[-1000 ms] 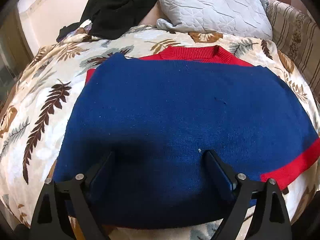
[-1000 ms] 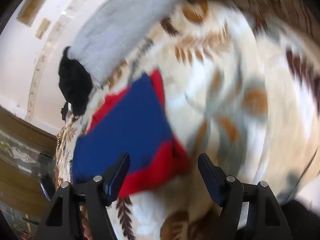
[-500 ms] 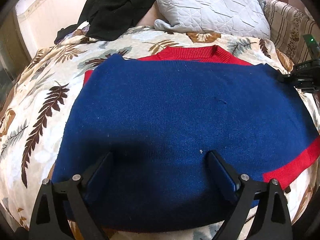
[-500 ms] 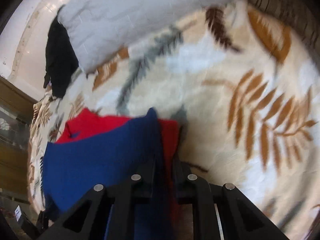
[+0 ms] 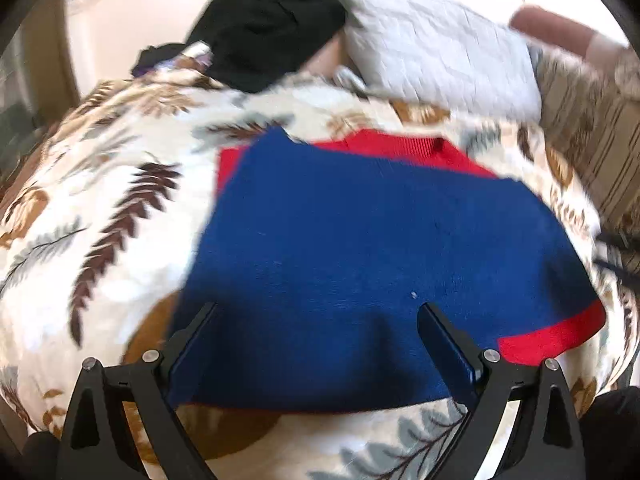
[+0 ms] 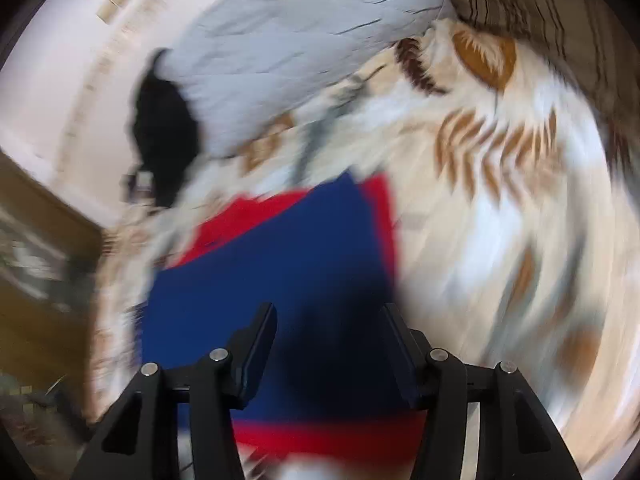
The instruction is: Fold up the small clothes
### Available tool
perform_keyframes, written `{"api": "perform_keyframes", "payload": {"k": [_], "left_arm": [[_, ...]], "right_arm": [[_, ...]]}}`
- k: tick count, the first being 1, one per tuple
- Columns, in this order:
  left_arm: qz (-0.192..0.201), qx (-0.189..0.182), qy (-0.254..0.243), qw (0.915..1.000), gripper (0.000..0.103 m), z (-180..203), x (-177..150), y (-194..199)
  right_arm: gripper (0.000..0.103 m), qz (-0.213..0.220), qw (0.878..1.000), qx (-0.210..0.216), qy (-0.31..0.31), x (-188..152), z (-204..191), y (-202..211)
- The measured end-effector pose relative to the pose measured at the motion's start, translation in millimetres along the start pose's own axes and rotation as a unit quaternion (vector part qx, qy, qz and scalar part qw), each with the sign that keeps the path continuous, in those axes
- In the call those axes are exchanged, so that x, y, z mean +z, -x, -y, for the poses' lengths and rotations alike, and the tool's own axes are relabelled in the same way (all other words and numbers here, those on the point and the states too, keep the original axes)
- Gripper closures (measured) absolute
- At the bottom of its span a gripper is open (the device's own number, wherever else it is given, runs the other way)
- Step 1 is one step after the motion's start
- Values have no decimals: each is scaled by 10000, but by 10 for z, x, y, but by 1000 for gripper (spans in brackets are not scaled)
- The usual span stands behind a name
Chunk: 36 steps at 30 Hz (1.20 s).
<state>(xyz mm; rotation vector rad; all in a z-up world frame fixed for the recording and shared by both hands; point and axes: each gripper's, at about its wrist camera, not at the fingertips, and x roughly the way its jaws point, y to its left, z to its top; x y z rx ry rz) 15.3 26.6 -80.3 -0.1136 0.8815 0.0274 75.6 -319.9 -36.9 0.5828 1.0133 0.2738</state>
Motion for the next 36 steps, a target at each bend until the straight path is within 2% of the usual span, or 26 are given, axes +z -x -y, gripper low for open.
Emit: {"api": "perform_keyframes", "payload": {"k": [1,3,4,7,8,9,11,12,14,16,17,19,21,23,26,32,36], "left_arm": [[1,42,52,10000,6,-47,-16,-4],[-313,147,156,9993,7,-137,-52,-122],[-424,108,232,9988,7,-170,-60,-148],[-146,-15,293,9995,7,-191,-86,18],[-104,-20,251,9996,7,-182,-92,56],[-118,-46,206,9997,7,-172,-94,76],[-110,-54,212,9997,7,-159,-93,122],[-86,-53,230,9997,7,-172,-95,127],[-56,-57,236,9997,7,-175,-69,154],[-14,-10,211,9998,7,-184,-63,204],[1,6,184,9998,7,-175,-59,215],[37,54,128,9999,7,-153,-35,220],[43,100,74,9999,7,-110,-12,221],[12,138,29,9999,7,-71,15,193],[-20,217,-93,9997,7,40,68,153],[10,359,-156,9992,7,187,174,101],[-48,413,-239,9988,7,258,209,15]], "right_arm": [[45,-163,9996,212,117,-149,-82,4],[45,-263,9993,-69,237,-198,-122,-23],[45,-293,9990,-290,150,-136,-80,-24],[45,-351,9963,-755,-235,336,154,102],[45,-247,9958,-822,-319,484,223,159],[45,-200,9961,-788,-332,621,271,222],[45,-447,9975,-387,-375,760,312,261],[45,-472,9977,-377,-310,767,282,286],[45,-510,9976,-431,-154,669,196,296],[43,-512,9986,-66,-66,370,50,316],[34,-533,9985,88,-18,231,23,289],[31,-682,9969,399,36,-168,-59,169],[31,-795,9945,655,-194,-508,-14,21],[31,-818,9924,696,-609,-711,116,-142],[31,-556,9885,762,-1179,-693,382,-291],[31,-60,9873,604,-1466,-443,568,-323],[31,54,9864,626,-1522,-353,609,-336]]}}
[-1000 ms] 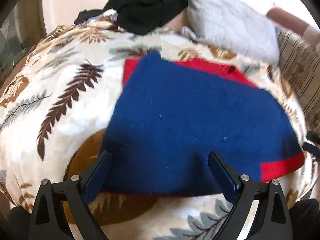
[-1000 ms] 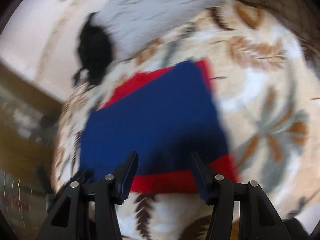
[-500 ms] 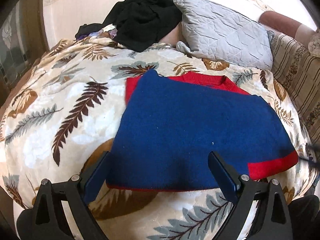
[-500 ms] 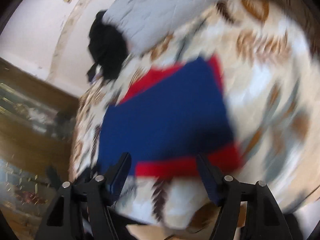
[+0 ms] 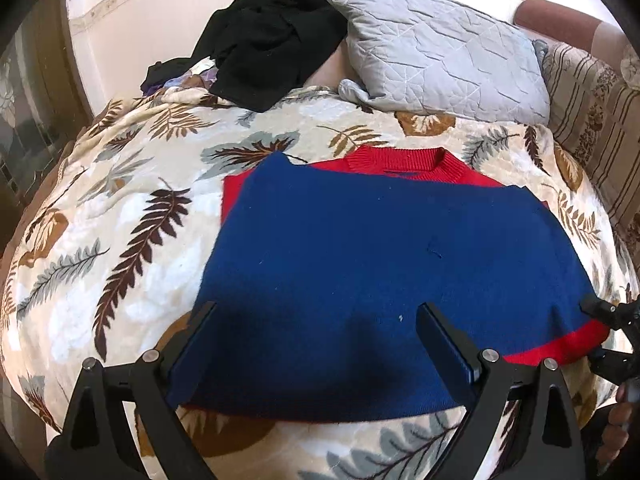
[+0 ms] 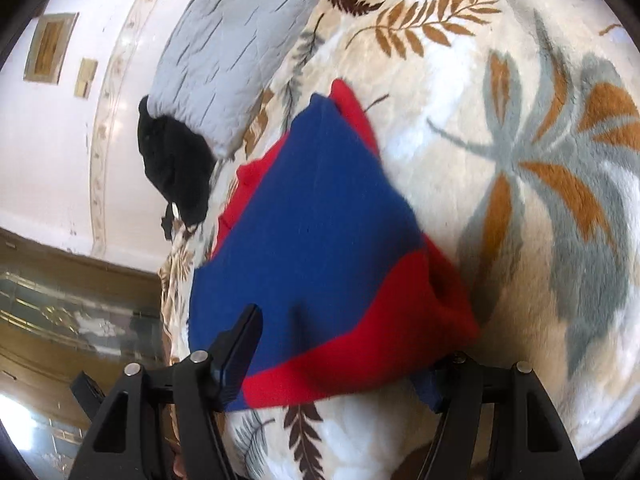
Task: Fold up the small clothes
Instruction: 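Grasp the sweater side edge with both grippers and fold it over the other half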
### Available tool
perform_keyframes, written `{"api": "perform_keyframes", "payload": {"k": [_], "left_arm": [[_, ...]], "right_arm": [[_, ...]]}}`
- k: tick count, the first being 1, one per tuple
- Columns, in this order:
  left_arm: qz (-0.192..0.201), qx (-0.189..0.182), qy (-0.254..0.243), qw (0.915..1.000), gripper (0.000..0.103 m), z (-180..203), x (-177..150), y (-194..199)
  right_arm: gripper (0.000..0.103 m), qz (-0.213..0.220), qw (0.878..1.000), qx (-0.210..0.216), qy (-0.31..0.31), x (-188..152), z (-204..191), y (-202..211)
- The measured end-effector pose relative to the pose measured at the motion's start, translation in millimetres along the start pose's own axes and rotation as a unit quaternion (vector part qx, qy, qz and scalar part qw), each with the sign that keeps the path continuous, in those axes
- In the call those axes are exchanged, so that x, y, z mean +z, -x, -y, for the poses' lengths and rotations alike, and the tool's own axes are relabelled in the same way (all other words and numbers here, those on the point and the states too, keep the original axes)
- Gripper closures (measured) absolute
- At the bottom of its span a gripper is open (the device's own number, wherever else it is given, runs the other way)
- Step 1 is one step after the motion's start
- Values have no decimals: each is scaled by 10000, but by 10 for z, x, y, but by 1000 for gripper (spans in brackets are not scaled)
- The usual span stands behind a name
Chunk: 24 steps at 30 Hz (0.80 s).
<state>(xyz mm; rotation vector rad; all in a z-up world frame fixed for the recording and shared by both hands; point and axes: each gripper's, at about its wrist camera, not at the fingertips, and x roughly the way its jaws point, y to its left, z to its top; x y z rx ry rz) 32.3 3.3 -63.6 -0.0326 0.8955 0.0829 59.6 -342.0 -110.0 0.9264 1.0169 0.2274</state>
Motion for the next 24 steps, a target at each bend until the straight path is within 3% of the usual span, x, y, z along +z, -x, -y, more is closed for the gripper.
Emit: {"api": "perform_keyframes", "payload": {"k": [4,12,15,20,22,23,24], "left_arm": [[-62,23,-74,10000,7,77,47,-105],[-273,49,-162,9995,7,214,92,-403],[-433,109,-191,9988,7,214,90,-473],[102,-50,-84,9999,6,229,142,-267],[-206,-76,-275,9994,6,314,98,-458],[-578,7,-426,9974,4,361,30,-660],[-504,-2,-394,9980,4,354,-1,-691]], "right_arm": [[37,33,9996,-178,230,-6,-64,-27],[39,173,9981,-406,441,-1,-114,-19],[46,283,9965,-487,624,-2,-220,26],[46,230,9947,-741,681,52,-232,-64],[45,113,9959,-720,538,86,-171,-155],[45,131,9960,-714,517,88,-156,-166],[45,161,9959,-727,510,100,-165,-171]]}}
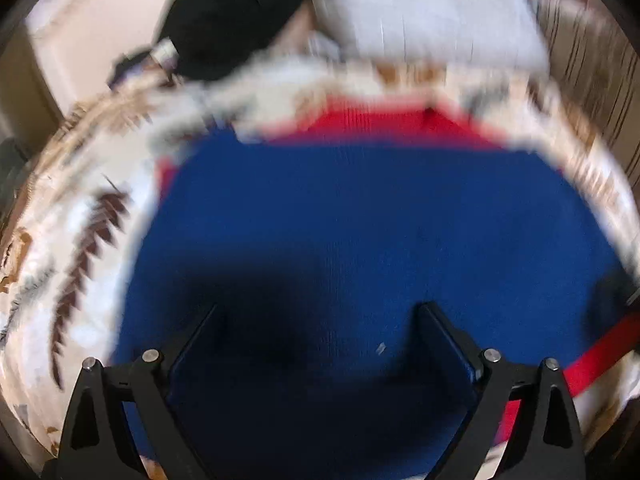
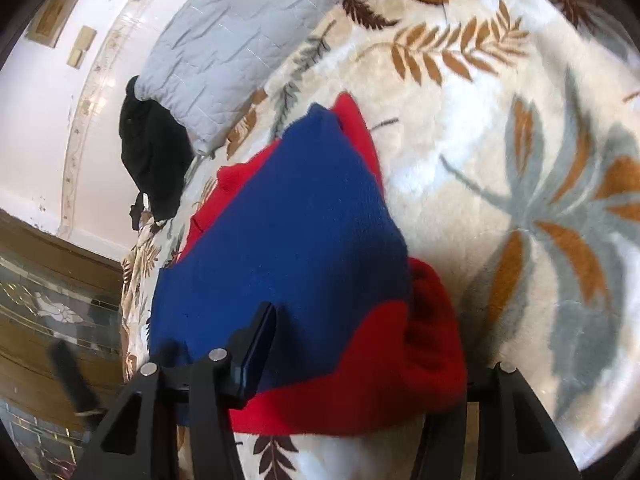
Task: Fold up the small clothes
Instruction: 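Grasp the sweater side edge with both grippers and fold it over the other half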
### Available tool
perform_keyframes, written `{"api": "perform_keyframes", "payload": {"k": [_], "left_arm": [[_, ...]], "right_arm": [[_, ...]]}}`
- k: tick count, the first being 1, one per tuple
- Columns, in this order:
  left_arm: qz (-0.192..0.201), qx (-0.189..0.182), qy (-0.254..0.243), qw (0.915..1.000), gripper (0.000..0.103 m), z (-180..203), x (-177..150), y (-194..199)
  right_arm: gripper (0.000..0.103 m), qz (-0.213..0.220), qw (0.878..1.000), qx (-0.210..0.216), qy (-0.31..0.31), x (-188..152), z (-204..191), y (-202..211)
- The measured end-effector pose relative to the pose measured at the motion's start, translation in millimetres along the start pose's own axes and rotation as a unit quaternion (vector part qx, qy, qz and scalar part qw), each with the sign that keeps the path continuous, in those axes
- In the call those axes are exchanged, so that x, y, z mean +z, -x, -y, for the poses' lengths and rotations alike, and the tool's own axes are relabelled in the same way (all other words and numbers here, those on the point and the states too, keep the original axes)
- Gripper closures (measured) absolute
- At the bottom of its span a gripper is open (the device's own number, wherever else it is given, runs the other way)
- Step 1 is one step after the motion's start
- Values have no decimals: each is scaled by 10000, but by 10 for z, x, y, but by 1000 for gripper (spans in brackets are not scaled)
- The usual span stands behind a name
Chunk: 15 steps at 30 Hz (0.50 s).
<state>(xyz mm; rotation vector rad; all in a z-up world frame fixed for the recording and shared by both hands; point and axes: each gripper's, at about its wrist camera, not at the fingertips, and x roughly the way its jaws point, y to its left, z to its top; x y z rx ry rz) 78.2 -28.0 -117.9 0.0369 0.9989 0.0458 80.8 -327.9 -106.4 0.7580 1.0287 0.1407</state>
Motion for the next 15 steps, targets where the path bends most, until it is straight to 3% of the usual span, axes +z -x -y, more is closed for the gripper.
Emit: {"api": "perform_keyframes", "payload": {"k": [3,5,6,7,9,10,12,13,14,15], "left_arm": [[118,-139,197,9996,6,-53,24,191],[583,-189,282,9977,6,-115,35,405],[755,-85,255,9968,6,-135,23,444],[720,-25,229,9971,6,-145,6,391],[-24,-161,89,9998,4,-144,-50,18],[195,-139,43,9997,3,-143,-63,29],[240,-235,17,9994,5,-161,-35,162],[383,-483,184,9979,5,-231,-27,275],[543,-610,302,9962,5,-304,-30,369],[675,-641,398,9949,5,-409,-35,468]], "right_arm": [[47,-32,9997,-136,204,29,-83,-1],[67,-94,9989,-341,322,33,-117,-24],[67,-112,9986,-395,330,31,-120,-35],[67,-103,9983,-445,356,28,-129,-44],[65,-99,9979,-537,360,23,-154,-79],[63,-81,9978,-570,335,25,-174,-88],[63,-125,9965,-673,487,41,-243,-120],[70,-179,9952,-761,587,61,-290,-141],[86,-195,9937,-860,694,85,-351,-143],[86,-142,9914,-986,852,102,-452,-118]]}}
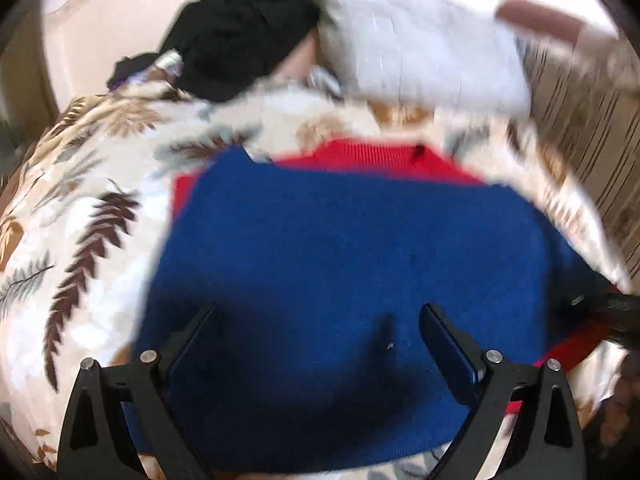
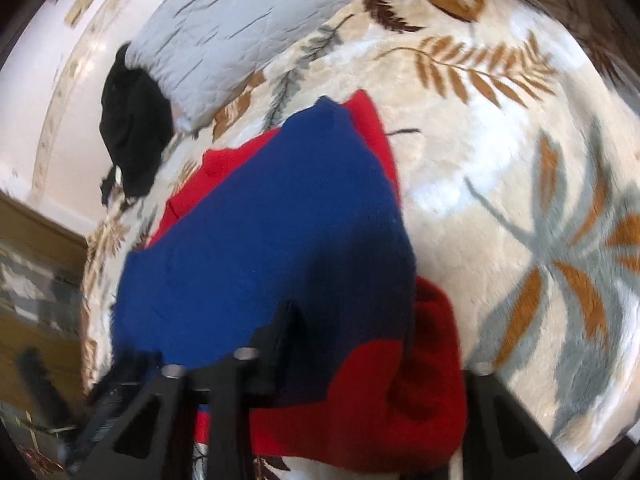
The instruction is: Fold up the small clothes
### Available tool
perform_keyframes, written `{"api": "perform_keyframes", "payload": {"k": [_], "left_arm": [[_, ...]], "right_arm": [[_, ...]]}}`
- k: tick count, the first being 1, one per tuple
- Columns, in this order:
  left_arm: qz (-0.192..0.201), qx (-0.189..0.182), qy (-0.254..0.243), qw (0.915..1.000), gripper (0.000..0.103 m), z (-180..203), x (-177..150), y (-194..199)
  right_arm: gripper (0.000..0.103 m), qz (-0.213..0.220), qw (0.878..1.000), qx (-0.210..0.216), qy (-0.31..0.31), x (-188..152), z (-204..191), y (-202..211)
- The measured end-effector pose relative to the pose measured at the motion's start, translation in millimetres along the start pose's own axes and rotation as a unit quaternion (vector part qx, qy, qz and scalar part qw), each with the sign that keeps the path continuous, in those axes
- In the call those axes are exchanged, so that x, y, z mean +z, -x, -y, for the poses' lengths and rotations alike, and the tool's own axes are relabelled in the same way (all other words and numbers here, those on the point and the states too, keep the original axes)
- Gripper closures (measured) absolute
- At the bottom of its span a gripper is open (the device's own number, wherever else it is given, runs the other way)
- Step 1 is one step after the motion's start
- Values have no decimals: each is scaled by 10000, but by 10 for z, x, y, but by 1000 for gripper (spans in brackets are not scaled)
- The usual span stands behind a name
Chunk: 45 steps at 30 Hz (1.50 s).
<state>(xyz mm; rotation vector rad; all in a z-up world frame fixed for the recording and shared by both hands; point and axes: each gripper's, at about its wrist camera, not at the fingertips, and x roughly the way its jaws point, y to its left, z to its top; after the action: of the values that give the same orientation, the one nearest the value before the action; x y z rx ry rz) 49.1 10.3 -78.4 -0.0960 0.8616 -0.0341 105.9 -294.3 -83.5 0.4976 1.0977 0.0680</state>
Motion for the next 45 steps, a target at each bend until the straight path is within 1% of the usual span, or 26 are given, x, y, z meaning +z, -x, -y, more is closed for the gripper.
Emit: {"api": "perform_keyframes", "payload": {"k": [3,5,7,9,11,12,14,15,16,19,21,26,28,30,31,32,33,34,38,39,40,41,42,43,44,45], "left_arm": [[288,3,539,9981,5,-458,-48,275],[363,106,1013,9941,5,-845,-129,395],[438,264,1492,9875,5,-1242,-217,472],[458,441,1938,9790,5,-1609,-365,561],[387,479,2290,9715,5,-1916,-454,587],[359,486,2370,9696,5,-1939,-454,546],[314,398,2446,9683,5,-2024,-462,527],[324,294,2430,9690,5,-2024,-474,567],[346,145,2370,9708,5,-2012,-456,604],[444,-494,2071,9761,5,-1820,-240,584],[379,-1206,1976,9721,5,-1632,-27,481],[-287,-1967,1718,9649,6,-1190,346,48],[-510,-1856,1637,9675,10,-1089,418,-119],[-699,-1945,1589,9654,27,-1019,458,-240],[-846,-1951,1643,9632,52,-1013,480,-345],[-941,-1991,1655,9613,82,-1019,490,-416],[-1036,-2074,1691,9580,84,-1033,511,-497],[-963,-2075,1721,9581,86,-1046,528,-477],[-15,-2021,1263,9712,86,-1000,530,-46],[70,-1938,1268,9728,86,-1046,497,-28],[-36,-1850,1365,9732,86,-1122,431,-114],[-274,-1667,1462,9747,86,-1184,368,-271],[-678,-1479,1552,9744,86,-1229,304,-488],[-841,-1462,1657,9717,83,-1270,248,-597],[-679,-1608,1781,9684,82,-1324,204,-582],[-635,-1620,1747,9691,81,-1323,211,-542]], "right_arm": [[88,597,9957,-134,698,75,-593,355],[92,1008,9857,-2,1351,39,-1171,589],[92,1217,9695,145,2122,-139,-1763,670],[92,1108,9574,333,2647,-387,-2158,549],[92,722,9431,400,3221,-739,-2491,169],[92,485,9375,353,3428,-883,-2566,-55],[92,-235,9359,248,3506,-1109,-2562,-588],[92,-297,9379,308,3441,-1169,-2519,-678],[92,-131,9374,318,3464,-1192,-2520,-629],[93,-118,9430,540,3282,-1052,-2502,-461],[93,-104,9448,667,3205,-981,-2464,-402],[93,-34,9487,946,3018,-983,-2404,-333],[93,-4,9482,1060,2995,-953,-2392,-305],[93,32,9470,1149,3000,-923,-2426,-319],[93,58,9461,1195,3009,-922,-2427,-292],[93,85,9450,1218,3035,-932,-2429,-266],[93,106,9430,1247,3085,-941,-2446,-244],[93,124,9415,1267,3120,-952,-2464,-223],[92,423,9334,1560,3205,-988,-2544,-46],[89,477,9320,1618,3209,-1011,-2556,-49],[89,416,9296,1618,3284,-1055,-2575,-122],[74,216,9275,1576,3382,-1105,-2590,-230],[65,-63,9280,1466,3424,-1158,-2583,-369],[46,-252,9304,1396,3379,-1202,-2552,-458],[45,-346,9313,1439,3327,-1259,-2501,-487],[45,-236,9303,1460,3356,-1298,-2468,-429]]}}
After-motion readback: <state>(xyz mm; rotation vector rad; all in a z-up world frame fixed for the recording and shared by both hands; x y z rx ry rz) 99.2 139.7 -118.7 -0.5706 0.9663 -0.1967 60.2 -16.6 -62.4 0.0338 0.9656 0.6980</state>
